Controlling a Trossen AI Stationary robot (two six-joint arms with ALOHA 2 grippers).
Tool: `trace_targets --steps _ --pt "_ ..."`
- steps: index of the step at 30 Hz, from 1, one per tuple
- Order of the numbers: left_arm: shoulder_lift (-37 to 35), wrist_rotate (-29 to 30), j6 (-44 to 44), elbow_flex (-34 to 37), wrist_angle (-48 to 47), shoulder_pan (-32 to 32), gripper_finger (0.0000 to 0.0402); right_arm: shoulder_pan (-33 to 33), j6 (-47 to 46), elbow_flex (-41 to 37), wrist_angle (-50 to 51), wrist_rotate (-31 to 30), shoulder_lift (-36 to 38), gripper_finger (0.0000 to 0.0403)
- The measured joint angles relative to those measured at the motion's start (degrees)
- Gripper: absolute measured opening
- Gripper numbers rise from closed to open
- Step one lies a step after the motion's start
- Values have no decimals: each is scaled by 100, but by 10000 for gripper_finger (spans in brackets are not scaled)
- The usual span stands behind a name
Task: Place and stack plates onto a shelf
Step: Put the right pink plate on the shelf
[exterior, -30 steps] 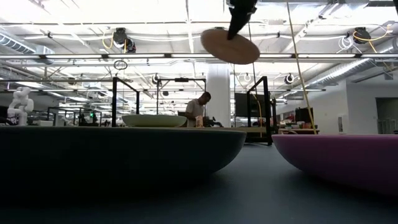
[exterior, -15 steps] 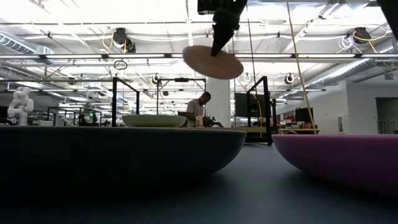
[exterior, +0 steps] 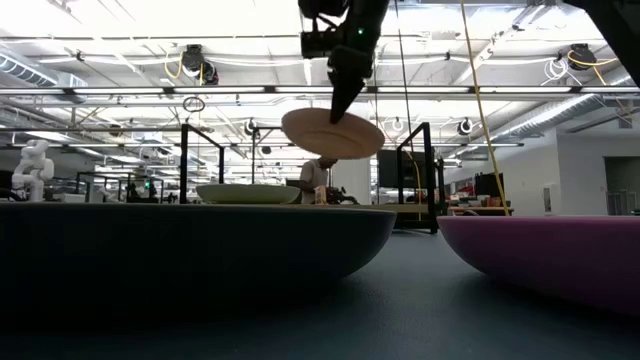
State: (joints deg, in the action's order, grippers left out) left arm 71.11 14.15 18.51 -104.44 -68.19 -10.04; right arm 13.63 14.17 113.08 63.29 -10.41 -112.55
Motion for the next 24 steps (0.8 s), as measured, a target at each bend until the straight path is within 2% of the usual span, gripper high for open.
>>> trace_targets --steps 3,10,24 --pt "-189 239 1 0 -58 0 10 56 -36 0 11 4 -68 0" --pt "-447 342 123 0 -342 0 10 339 -297 -403 -118 17 -75 0" --pt "-329 395 148 -1 -381 0 10 544 -297 -1291 -253 22 -60 0"
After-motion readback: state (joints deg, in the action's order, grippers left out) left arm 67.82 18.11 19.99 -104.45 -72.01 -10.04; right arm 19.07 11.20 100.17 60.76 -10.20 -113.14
